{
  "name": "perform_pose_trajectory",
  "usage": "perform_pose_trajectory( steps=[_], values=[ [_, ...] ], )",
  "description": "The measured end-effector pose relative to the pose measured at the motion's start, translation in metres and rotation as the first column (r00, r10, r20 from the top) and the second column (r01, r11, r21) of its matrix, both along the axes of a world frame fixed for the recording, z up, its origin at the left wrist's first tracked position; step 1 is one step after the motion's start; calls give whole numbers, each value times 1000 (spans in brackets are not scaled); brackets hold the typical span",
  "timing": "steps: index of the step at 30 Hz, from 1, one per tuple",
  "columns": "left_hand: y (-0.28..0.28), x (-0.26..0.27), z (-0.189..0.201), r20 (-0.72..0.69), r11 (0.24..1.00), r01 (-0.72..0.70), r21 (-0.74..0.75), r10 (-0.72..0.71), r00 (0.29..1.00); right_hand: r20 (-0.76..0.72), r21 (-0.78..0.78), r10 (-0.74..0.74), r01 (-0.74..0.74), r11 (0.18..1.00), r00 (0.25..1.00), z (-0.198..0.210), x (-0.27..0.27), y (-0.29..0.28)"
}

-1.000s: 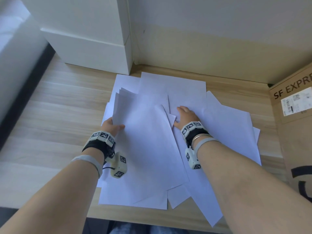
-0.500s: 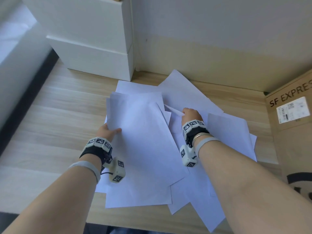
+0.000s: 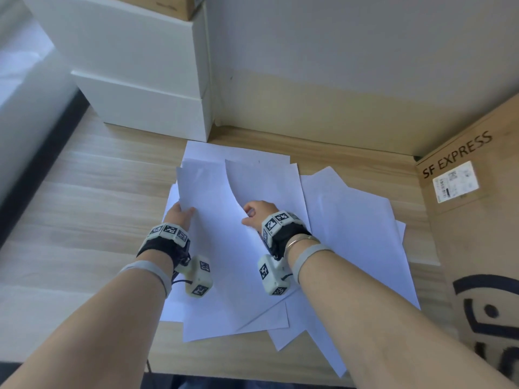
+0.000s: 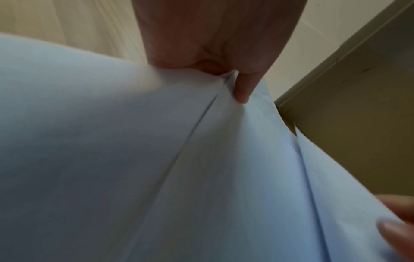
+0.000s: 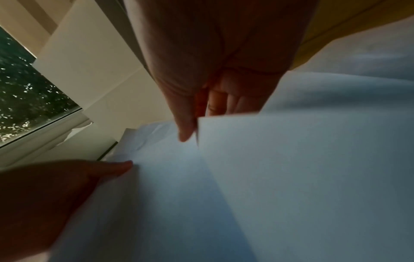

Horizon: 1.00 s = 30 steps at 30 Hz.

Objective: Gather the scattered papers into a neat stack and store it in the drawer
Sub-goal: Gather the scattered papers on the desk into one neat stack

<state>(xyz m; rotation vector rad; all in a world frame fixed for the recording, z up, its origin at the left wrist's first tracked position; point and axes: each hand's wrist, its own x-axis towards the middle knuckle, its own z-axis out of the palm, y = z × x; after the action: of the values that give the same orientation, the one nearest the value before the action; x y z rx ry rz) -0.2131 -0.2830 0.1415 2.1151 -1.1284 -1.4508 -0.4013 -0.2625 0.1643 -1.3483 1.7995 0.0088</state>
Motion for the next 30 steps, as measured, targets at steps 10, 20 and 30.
perform_pose_trajectory(
  steps=[10,20,30],
  values=[
    [5,28,-57,-258,992,0,126,33,966,-335,-14,-476,501,865,813,-13,-62,17],
    [21,-12,-7,-166,994,107,-28,-111,980,-214,-6,-274,279,960,938,-28,-39,29],
    [21,-13,11,-241,989,-6,-148,-30,970,175,-2,-565,574,819,807,-17,-49,30]
  ],
)
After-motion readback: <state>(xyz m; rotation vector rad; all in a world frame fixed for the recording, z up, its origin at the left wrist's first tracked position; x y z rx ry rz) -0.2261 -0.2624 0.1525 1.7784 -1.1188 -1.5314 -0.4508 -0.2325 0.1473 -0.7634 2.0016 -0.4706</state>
